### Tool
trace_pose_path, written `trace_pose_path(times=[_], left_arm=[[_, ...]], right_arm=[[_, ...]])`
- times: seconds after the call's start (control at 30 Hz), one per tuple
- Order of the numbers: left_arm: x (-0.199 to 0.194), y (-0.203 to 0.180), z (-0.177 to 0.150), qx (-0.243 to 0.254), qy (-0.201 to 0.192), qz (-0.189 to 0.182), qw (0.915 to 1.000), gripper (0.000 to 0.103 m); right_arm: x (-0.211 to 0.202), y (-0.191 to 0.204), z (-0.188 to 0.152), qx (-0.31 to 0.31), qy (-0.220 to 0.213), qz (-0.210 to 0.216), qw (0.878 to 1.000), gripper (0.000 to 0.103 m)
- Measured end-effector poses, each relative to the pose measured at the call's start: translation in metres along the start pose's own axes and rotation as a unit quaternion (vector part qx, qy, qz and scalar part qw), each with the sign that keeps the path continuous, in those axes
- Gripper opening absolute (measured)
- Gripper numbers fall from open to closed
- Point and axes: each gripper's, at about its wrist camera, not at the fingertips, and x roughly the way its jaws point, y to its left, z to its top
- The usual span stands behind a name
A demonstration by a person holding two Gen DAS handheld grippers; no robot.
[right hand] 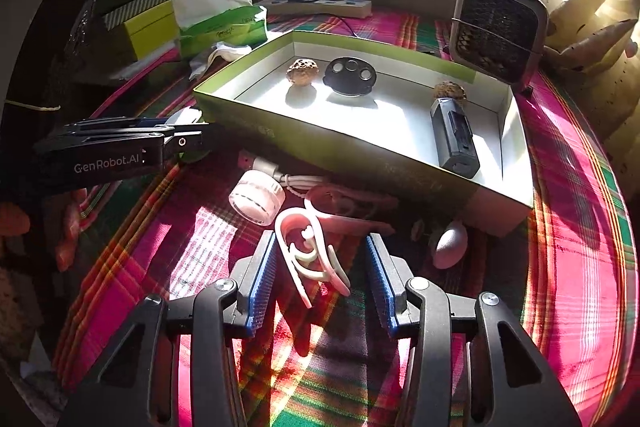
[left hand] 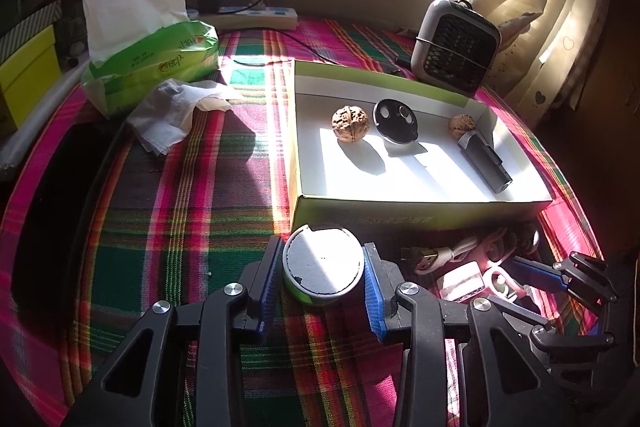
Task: Organize objects
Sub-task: 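Grasp the white-green round container with the left tool while the right tool grasps the pink clip, then lift and carry the container and pink clip over the box with both tools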
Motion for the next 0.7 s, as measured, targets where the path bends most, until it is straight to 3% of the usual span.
trace_pose_path(times=[0.27, 0.7], left_arm=[[-0.002, 0.0014, 0.0009, 0.001, -0.002, -0.001, 1.0, 0.031], [-0.0024, 0.0005, 0.0001, 0.001, -0.001, 0.001, 1.0, 0.031]], right_arm=[[-0.0012, 0.0033, -0.0007, -0.007, -0.002, 0.002, 1.0, 0.025], [-0.0025, 0.002, -0.0015, -0.001, -0.004, -0.001, 1.0, 0.024]])
